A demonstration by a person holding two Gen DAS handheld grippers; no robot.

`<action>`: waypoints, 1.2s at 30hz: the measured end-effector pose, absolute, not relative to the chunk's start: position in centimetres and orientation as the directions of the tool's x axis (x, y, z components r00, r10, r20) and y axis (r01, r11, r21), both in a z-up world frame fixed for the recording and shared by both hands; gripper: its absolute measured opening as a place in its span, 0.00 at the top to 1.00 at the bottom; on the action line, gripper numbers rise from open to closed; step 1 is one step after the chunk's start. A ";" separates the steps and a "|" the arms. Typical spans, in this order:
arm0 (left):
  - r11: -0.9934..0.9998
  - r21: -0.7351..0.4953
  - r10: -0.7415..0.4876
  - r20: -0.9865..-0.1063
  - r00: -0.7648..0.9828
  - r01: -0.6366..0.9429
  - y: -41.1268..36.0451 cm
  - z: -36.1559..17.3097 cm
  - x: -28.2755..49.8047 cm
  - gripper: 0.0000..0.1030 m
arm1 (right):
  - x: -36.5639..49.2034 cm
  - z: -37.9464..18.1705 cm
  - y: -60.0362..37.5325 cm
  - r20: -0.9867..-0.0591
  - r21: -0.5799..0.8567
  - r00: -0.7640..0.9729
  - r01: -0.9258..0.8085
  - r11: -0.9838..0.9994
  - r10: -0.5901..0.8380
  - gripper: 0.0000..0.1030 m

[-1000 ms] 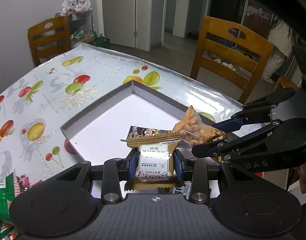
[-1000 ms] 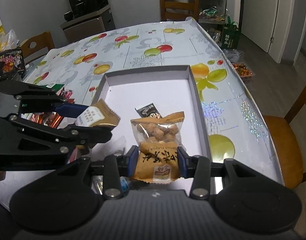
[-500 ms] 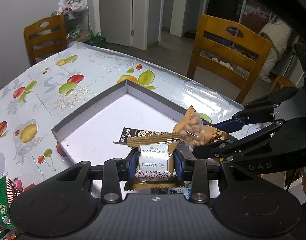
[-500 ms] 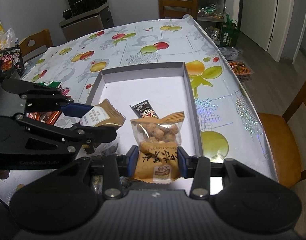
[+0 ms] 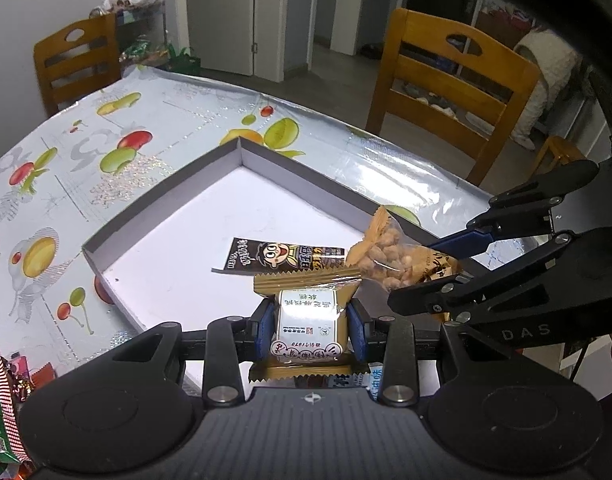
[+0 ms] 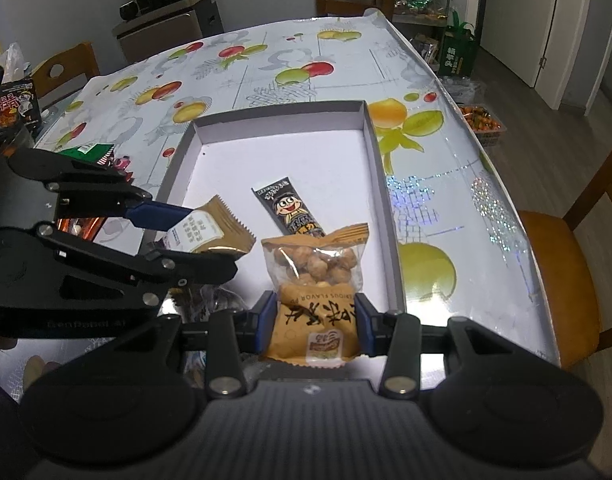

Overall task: Organize snacks
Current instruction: 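Lower both held snacks into the box, then open both tools and move them back to the snack pile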

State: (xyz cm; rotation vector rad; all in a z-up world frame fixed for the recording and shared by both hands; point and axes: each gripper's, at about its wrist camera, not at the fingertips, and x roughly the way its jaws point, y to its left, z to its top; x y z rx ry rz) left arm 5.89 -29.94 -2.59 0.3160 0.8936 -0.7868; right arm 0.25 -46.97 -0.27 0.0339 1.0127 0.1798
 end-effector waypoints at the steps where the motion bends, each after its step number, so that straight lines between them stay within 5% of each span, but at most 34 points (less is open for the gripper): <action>1: 0.682 -0.067 -0.478 -0.795 0.374 0.728 -30.0 -2.7 5.8 0.62 | 0.2 -0.3 -47.0 -0.842 0.111 0.514 -0.132 0.985 0.164 0.61; 17: 0.667 -0.073 -0.474 -0.810 0.346 0.742 -30.2 -3.2 5.8 0.61 | 0.2 -1.4 -46.6 -0.873 0.091 0.466 -0.130 0.987 0.142 0.60; 23: 0.672 -0.062 -0.472 -0.804 0.363 0.738 -30.1 -3.1 5.8 0.47 | 0.2 -1.4 -46.3 -0.879 0.080 0.457 -0.134 0.988 0.133 0.59; 36: 0.692 -0.058 -0.480 -0.782 0.398 0.719 -29.0 -2.2 5.8 0.38 | -0.1 -0.2 -46.3 -0.857 0.056 0.505 -0.104 0.993 0.101 0.51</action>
